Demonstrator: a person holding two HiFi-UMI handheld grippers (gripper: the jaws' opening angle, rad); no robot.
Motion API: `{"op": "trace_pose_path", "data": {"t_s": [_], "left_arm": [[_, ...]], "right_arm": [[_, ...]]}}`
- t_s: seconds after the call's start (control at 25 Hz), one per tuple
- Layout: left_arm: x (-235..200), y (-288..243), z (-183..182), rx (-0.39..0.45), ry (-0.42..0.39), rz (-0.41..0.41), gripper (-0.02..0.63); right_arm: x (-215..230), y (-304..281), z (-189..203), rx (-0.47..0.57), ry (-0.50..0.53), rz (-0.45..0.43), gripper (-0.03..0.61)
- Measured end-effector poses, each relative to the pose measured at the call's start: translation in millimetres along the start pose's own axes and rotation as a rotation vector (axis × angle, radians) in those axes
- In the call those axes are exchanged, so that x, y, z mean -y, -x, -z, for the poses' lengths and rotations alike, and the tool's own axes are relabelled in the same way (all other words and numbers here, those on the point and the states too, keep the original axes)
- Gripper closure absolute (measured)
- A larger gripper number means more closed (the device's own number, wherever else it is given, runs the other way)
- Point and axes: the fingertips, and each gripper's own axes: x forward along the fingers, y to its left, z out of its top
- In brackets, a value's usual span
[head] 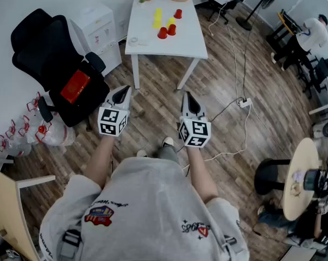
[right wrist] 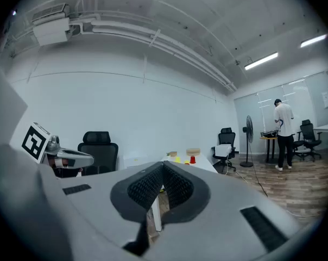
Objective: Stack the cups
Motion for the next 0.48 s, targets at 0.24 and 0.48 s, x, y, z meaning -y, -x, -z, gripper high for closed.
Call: {"op": "trace_pose_path", "data": {"t_s": [0.24, 0.48], "left_arm": [[1.2, 3.9, 6.4, -0.01, 0.009, -0.006, 0.607], [-1.0, 4.0, 3.7, -0.011, 0.009, -0.004, 0.607]], "right_arm": [[-1.5, 7.5, -0.6, 0.015, -0.024, -0.001, 0.588], [1.7, 7.2, -5.8, 0.052, -0.023, 0.022, 0.531]]}}
